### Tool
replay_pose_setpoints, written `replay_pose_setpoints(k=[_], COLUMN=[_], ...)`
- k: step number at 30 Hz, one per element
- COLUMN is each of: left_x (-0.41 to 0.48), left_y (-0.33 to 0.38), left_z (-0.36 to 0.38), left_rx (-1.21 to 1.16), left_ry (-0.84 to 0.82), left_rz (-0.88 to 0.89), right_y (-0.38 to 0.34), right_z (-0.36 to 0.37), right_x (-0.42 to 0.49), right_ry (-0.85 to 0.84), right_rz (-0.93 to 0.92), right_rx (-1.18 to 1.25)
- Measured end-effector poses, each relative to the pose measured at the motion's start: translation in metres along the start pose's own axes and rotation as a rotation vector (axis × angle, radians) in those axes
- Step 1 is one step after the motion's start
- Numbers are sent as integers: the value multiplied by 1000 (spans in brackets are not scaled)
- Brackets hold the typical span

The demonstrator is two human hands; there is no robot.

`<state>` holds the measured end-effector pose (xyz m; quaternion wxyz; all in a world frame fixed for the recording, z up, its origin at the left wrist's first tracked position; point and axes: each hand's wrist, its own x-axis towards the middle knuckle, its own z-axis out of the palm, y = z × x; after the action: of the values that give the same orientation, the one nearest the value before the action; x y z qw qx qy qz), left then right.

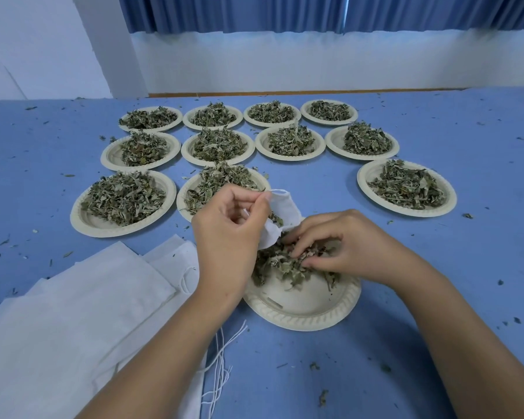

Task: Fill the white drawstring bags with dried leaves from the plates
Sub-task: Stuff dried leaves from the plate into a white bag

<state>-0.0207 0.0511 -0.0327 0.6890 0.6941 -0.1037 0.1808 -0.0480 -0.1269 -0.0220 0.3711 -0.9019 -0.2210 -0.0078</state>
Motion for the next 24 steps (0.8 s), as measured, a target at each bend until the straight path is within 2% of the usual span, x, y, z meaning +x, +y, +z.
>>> replay_pose_setpoints(k=[7,12,15,17,21,24], left_x=[1,0,-3,-5,-9,-10], left_y=[2,-1,-2,-2,-1,0], left_z=[-2,-1,1,3,4,4], left_rx=[7,2,4,-6,-19,-6], left_ry=[0,-36,-80,-102,-178,-186], left_rz=[17,6,10,30,106,126], right_y=[4,-2,-4,-5,-2,-1], right_z=[-9,-7,4,13,21,22], right_x=[-5,-3,0,2,7,6], right_ry=[137,410,540,527,485,435], right_rz=[33,-131,-186,-191,-272,-281], right_rx=[241,532,595,523,51,28])
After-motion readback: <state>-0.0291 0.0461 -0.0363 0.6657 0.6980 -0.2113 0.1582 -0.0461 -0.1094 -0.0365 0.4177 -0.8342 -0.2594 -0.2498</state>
